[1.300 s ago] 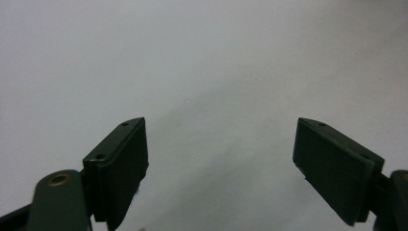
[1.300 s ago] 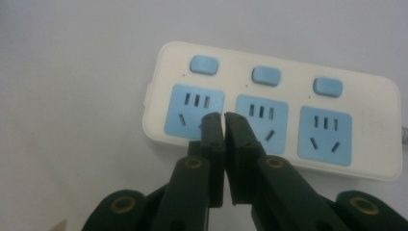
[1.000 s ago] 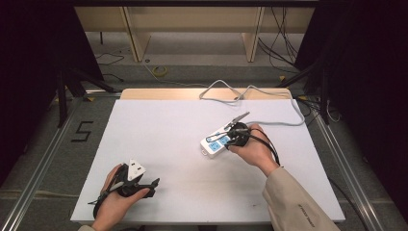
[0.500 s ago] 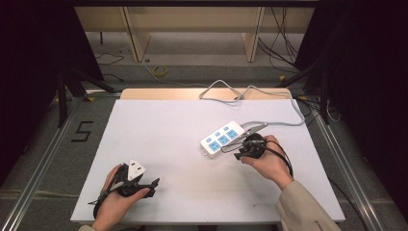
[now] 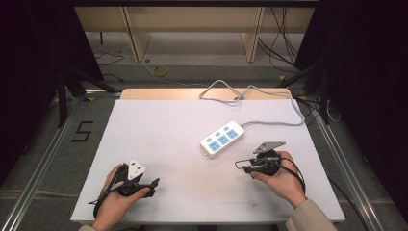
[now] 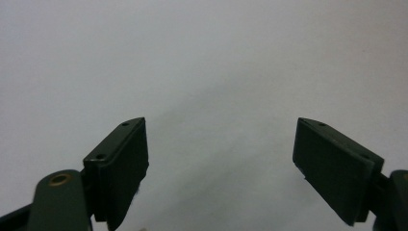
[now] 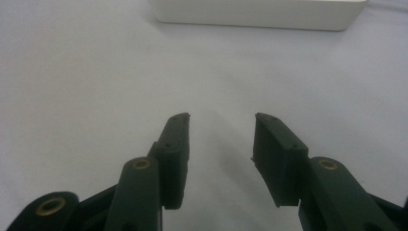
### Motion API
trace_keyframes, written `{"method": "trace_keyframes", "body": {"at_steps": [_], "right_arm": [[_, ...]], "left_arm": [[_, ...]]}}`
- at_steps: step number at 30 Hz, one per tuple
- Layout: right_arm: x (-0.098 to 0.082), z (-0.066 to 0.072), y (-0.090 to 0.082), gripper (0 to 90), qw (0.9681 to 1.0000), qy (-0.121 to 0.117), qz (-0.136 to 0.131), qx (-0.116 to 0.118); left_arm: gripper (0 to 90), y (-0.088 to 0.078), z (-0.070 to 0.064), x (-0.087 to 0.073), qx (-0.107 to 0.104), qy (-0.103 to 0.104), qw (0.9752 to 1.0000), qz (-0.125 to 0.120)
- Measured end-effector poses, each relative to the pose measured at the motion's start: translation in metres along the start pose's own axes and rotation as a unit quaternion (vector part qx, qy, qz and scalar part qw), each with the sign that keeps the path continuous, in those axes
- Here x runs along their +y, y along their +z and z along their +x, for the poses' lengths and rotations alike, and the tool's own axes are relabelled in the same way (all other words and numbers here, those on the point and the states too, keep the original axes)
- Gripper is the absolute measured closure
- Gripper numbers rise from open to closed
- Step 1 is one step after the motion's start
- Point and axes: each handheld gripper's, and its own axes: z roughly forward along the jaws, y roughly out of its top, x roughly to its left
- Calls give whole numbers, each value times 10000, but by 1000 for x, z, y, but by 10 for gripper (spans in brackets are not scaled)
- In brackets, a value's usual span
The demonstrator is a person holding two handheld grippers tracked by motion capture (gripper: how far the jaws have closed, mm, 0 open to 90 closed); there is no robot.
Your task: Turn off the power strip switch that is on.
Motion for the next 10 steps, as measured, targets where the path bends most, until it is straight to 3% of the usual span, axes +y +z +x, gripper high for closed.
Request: {"method": "trace_keyframes", "body": {"at_steps": [10], "right_arm": [[-13,-3,-7,541,9996,89,-279,-55]], "left_arm": [[198,1,0,0,-8,-2,10000,6]]}}
